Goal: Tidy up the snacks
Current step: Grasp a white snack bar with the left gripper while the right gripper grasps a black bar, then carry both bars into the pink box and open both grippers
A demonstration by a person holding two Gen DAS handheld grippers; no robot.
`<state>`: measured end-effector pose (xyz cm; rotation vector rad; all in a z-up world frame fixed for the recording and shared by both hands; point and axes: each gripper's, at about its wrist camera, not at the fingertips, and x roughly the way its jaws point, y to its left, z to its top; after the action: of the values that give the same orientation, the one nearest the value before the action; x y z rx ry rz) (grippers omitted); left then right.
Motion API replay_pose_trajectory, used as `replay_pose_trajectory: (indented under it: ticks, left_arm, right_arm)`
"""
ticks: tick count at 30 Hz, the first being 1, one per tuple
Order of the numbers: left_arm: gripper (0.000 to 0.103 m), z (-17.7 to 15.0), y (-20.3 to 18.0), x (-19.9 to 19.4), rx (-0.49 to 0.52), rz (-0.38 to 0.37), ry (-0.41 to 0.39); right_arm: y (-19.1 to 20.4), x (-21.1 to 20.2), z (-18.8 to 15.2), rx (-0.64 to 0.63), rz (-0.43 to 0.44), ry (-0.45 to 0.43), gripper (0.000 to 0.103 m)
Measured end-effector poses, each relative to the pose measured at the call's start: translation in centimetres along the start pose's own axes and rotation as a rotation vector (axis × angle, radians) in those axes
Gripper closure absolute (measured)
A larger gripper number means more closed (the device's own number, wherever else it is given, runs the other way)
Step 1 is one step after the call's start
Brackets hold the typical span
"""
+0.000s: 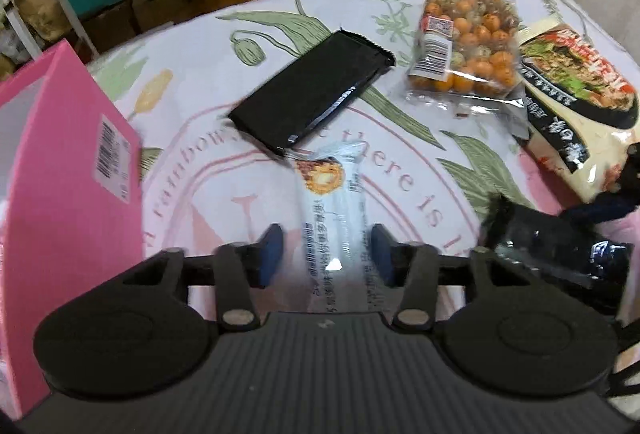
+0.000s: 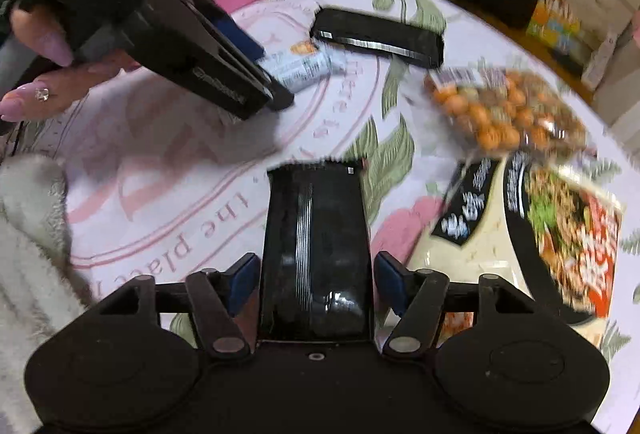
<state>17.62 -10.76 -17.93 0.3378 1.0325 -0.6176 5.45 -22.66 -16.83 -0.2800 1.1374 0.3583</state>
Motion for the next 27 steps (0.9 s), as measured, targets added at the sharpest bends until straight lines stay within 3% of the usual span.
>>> replay_pose_trajectory:
  ticks: [2,9,13,16,22,27]
  left_arm:
    - [0.078,0.1,0.0,-0.6,0.017,-0.032,0.029]
    - [0.078,-0.7,1.9,-4.8,-0.075,-0.151,0.067]
    - [0.078,-1.8,1.8,-8.0,-0.076,-0.182,0.050]
    - [0.078,-2.9,1.8,-10.8,-0.082,-0.228,0.037]
    - [0.078,-5.6,2.8,-15.3,-0.066,-0.199,0.042]
    - [0.078,-7.6,5.4,-18.0,-0.111,-0.160,0.064]
  right_arm:
    - [0.3,-0.4,0.3,-0.014,-0.016,-0.017,0.051]
    - [0.4,-3.2,1.5,0.107,-0.001,-0.023,0.051]
    - [0.8,-4.6,1.5,0.216,0.051,0.004,0.051]
    - [2.0,-5.9,1.9,0.212,0.062,0.016,0.051]
    - [4.8,-8.9,3.1,0.163,0.098,0.055,0.051]
    - [7.1,-10.6,4.8,0.130,0.146,0.056,0.051]
